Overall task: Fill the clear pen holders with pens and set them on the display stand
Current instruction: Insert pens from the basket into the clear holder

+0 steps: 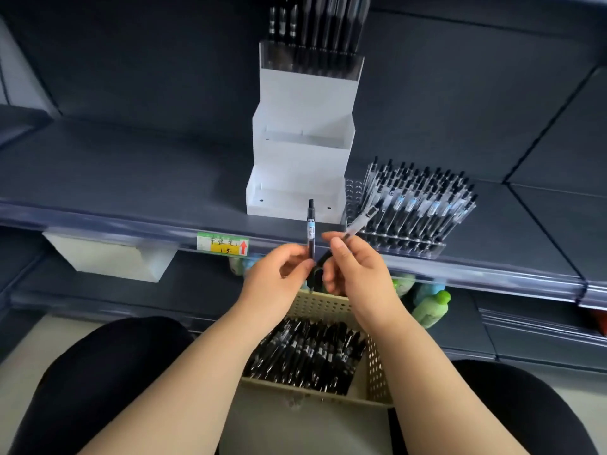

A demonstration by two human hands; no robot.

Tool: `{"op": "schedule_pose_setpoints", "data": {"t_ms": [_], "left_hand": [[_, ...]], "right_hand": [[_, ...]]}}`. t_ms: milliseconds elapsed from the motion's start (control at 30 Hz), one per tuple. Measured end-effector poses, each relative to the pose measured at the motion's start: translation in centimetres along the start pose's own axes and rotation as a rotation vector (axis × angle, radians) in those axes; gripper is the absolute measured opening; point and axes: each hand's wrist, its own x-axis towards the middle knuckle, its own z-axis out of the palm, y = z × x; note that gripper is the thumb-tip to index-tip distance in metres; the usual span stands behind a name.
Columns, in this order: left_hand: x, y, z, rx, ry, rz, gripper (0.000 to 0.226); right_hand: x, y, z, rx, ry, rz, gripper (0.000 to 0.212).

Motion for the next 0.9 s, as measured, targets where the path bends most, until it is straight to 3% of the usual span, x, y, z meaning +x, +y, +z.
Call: {"op": "schedule_pose_setpoints", "data": {"t_ms": [133, 300, 433, 500, 567, 700, 833, 900], "left_hand": [[2.0, 1.5, 0.5, -0.01, 0.011, 0.046, 0.011], [5.6, 4.9, 0.3, -0.03, 0.033, 0.155, 0.011], [9.1, 7.0, 0.4, -0.061, 0.049, 0.252, 0.015], [10.3, 7.3, 0.8, -0.105, 0.066, 0.28, 0.021], [11.1, 6.9, 1.3, -0.135, 0.089, 0.276, 0.023], [11.8, 5.7, 2.2, -0.149, 0.092, 0.219, 0.023], [12.1, 5.0, 2.7, -0.162, 0.091, 0.178, 0.025], [12.2, 4.6, 2.8, -0.176, 0.107, 0.156, 0.026]], "right_hand": [[2.0, -1.8, -0.8, -0.143, 0.057, -0.081, 0.021], [5.1, -6.0, -2.9, -0.454, 0.157, -0.304, 0.045], [7.6, -10.0, -4.7, -0.459, 0.196, -0.395, 0.004], [8.6, -10.9, -5.4, -0.476, 0.241, -0.422, 0.025], [9.3, -11.2, -6.1, -0.473, 0.307, -0.438, 0.031], [10.3, -10.6, -6.5, -0.43, 0.331, -0.444, 0.014], [11.7, -10.1, -6.7, -0.608, 0.371, -0.451, 0.018], [12.1, -10.0, -6.8, -0.621, 0.367, -0.459, 0.009]]}}
